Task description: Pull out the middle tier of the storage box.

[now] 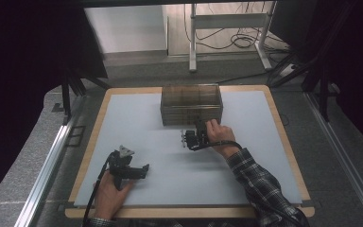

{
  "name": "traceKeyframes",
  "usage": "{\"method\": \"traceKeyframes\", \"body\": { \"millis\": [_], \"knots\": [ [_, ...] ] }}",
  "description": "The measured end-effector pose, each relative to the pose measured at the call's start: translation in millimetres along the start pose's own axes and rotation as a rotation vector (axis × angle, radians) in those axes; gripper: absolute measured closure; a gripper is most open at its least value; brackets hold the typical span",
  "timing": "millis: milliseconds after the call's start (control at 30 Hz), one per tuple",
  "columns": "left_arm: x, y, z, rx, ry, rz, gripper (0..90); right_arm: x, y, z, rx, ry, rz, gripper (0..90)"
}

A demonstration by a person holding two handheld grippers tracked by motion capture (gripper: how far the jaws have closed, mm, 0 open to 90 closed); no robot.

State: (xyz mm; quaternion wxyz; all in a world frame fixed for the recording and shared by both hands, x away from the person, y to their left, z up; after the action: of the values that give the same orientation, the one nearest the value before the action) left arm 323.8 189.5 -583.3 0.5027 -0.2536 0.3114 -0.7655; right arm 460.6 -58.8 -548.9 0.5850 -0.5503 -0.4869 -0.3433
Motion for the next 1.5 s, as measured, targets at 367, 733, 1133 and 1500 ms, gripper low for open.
{"method": "traceKeyframes", "body": {
  "millis": [367,733,1133,1500],
  "knots": [
    [0.0,0.0,0.0,0.0,0.0,0.0,0.0,-1.3,9.4,3.6,0.003,-0.016,-0.024,79.5],
    [0.0,-0.1,0.0,-0.001,0.0,0.0,0.0,-3.0,5.5,3.5,0.011,-0.027,-0.028,80.9],
    [0.0,0.0,0.0,0.0,0.0,0.0,0.0,-5.5,-7.6,2.9,0.031,-0.026,-0.024,80.9],
    [0.0,0.0,0.0,0.0,0.0,0.0,0.0,-8.7,-17.0,2.4,0.045,-0.036,-0.026,80.8]
  ]
}}
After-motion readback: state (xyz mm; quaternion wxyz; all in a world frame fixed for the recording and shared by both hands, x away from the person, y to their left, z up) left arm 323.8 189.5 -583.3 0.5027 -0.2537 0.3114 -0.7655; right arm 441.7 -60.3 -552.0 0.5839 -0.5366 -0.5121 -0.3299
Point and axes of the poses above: each handheld gripper's, and its own axes: y roughly forward along the jaws, z roughly out of its top, x roughly to its right, the point moved 4 cm from there along y, roughly forward along the jaws, and after that the axes turned 2 degrees about -y, right-handed, at the moved point
